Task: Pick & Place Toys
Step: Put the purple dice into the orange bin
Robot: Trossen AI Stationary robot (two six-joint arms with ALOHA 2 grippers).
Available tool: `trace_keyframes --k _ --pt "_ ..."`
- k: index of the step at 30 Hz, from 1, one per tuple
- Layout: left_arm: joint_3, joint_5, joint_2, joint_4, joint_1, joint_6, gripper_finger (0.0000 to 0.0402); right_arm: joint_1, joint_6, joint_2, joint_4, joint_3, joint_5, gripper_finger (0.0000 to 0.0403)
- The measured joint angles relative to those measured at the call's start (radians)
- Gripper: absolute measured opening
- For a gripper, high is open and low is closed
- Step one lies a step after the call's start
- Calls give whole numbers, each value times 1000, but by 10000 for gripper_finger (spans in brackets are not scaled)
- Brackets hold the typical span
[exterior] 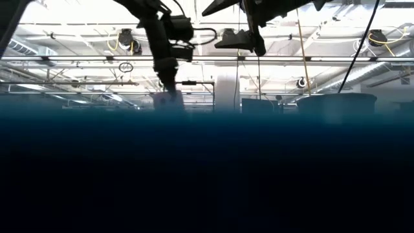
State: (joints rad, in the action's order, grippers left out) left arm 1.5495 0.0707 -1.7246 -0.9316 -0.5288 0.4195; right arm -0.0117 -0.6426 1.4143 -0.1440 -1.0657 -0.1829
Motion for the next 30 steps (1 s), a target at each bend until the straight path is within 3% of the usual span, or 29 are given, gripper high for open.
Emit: trace_keyframes --k 12,30 --pt "317 -57 -255 -109 -57 21 340 24 44 0 18 0 2 341" --pt "316 -66 -358 -171 -67 -30 340 56 131 0 71 0 7 341"
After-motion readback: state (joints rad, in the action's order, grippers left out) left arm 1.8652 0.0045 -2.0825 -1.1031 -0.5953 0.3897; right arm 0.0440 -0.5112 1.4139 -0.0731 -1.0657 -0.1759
